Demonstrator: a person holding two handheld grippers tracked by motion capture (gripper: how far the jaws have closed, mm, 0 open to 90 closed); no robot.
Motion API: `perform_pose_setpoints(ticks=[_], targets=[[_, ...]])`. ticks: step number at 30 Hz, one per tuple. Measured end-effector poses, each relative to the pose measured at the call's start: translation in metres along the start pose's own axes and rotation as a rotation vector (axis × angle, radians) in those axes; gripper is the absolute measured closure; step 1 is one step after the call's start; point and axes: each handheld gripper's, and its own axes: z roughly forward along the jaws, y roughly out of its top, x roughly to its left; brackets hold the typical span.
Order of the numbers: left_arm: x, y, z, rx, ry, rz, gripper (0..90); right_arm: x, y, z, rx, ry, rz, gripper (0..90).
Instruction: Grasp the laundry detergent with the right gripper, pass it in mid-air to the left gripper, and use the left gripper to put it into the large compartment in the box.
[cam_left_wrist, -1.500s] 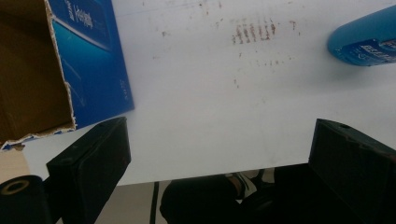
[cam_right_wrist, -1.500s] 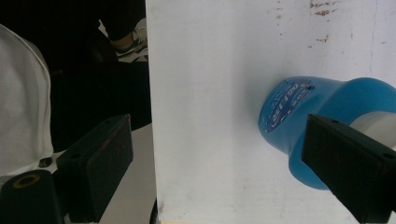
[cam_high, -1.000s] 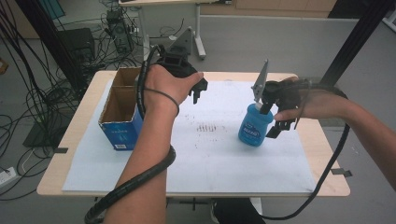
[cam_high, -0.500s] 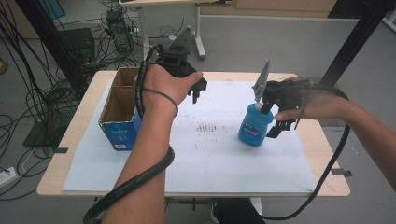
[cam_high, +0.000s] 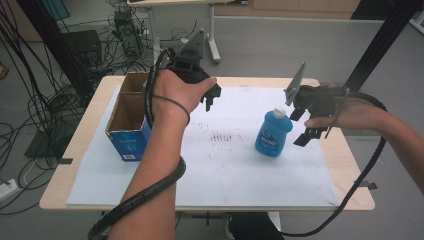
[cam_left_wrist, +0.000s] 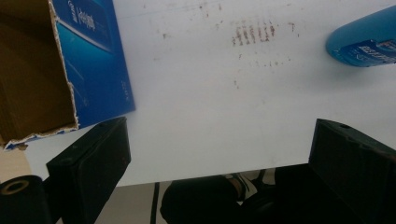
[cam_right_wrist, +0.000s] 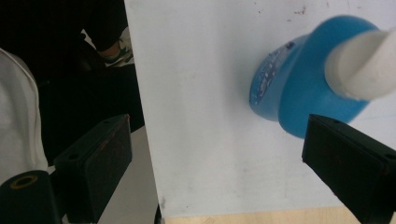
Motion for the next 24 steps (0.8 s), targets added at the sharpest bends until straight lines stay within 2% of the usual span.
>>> perform_pose_setpoints(ticks=[6,9,13,18,24], targets=[[-0.002,0.001,0.000,0.003,0.003,0.006,5.9,-0.003,-0.014,-0.002,-0.015,-0.020,0.030,8.3],[-0.003,0.001,0.000,0.000,0.002,0.009,6.0,-0.005,-0.024,-0.001,-0.028,-0.025,0.056,7.8],[-0.005,0.002,-0.002,-0.003,0.002,0.013,5.9,-0.007,-0.037,0.002,-0.043,-0.063,0.093,6.4],[-0.006,0.003,-0.001,-0.003,0.000,0.017,5.9,-0.010,-0.048,0.005,-0.057,-0.076,0.140,5.7],[-0.006,0.004,0.001,0.002,0.001,0.018,6.0,-0.015,-0.061,0.012,-0.106,-0.094,0.190,4.9]])
